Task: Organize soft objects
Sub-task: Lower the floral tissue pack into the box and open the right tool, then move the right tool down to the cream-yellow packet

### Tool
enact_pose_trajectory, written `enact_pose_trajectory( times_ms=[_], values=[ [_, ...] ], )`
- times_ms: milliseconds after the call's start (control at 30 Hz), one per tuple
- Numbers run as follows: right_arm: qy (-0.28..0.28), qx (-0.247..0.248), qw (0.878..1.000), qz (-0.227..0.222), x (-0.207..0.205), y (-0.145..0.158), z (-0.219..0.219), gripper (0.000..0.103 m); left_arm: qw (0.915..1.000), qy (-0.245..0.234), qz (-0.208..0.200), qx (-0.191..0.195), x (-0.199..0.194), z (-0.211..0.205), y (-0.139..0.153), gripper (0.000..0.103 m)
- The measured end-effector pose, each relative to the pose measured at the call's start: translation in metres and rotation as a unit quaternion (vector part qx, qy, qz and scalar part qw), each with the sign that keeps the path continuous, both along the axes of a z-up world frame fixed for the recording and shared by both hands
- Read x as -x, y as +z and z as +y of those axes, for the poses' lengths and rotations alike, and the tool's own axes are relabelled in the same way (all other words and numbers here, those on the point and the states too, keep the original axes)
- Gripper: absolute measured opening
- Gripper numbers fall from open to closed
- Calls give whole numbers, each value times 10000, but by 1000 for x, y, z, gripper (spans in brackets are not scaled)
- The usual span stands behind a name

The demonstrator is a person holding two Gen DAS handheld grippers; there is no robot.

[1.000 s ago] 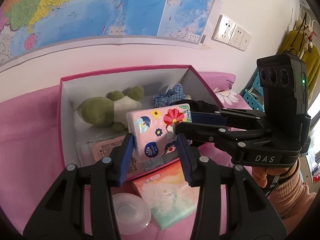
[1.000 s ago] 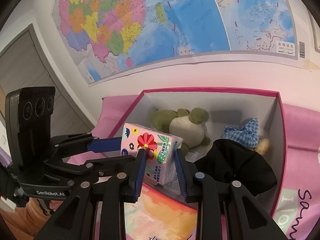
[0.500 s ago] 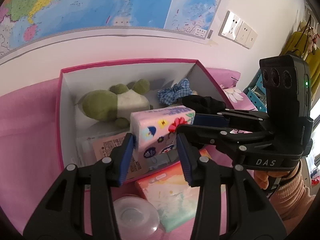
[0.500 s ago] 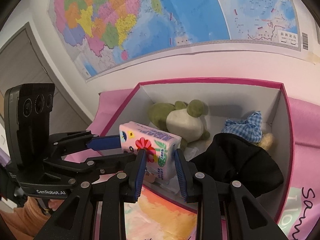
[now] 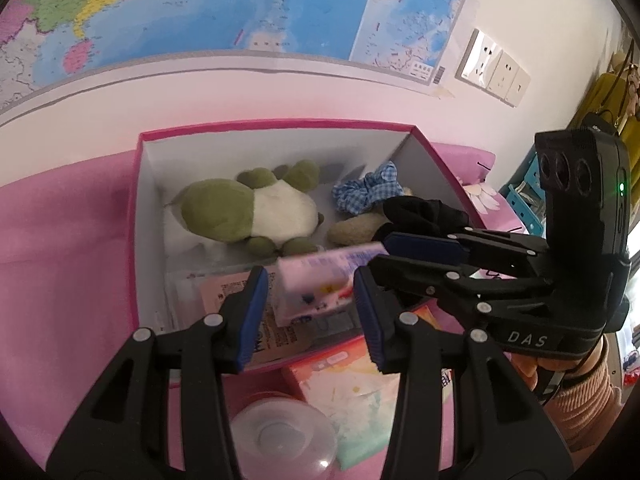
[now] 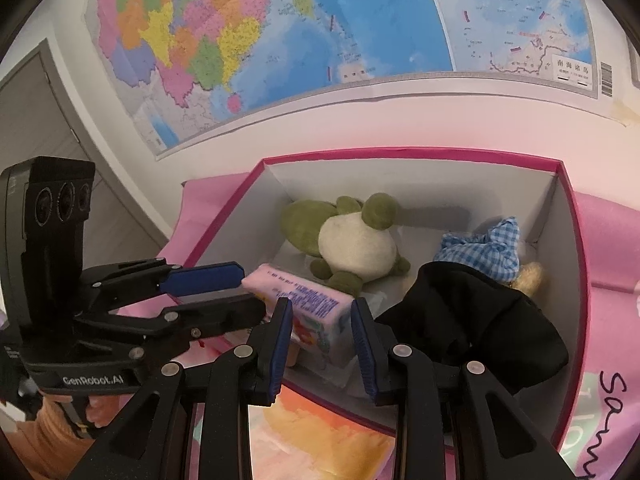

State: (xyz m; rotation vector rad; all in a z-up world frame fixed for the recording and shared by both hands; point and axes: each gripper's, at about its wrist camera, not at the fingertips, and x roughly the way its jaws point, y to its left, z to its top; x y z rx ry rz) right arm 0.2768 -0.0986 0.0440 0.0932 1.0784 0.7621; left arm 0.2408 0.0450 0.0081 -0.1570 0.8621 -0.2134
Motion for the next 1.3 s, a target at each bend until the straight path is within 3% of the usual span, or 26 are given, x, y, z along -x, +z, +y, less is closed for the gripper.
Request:
enact_pose_trajectory(
  times_ms=[133,433,567,733,800,1033,1167,1300],
  values=[
    [-61,33,9999,-143,5,5,-4,32,9998,83,-164,-17,10,3,4,54],
    [37,-12,9996,-283,26,16,-14,32,9979,193,-590,-208,52,6,17,55],
    [236,-297,9990,-250,46,28,-25,33,9957,181,-827,-365,84,4,24,71],
    [636,-648,9957,-177,81,44,-38,41,9952,126,-832,-503,119,1,20,71],
    [846,-717,9938,-100,101,47,-42,50,9955,66,-752,-579,132,0,13,71],
    [1344,-396,9897,308,172,30,-52,61,9983,-148,-106,-556,172,-7,-27,71],
    [1394,-135,9859,917,201,0,-58,61,9978,-447,473,-110,196,-16,-58,71],
    [1443,-37,9788,1455,230,-24,-63,61,9912,-900,921,290,217,-28,-79,71]
  ],
)
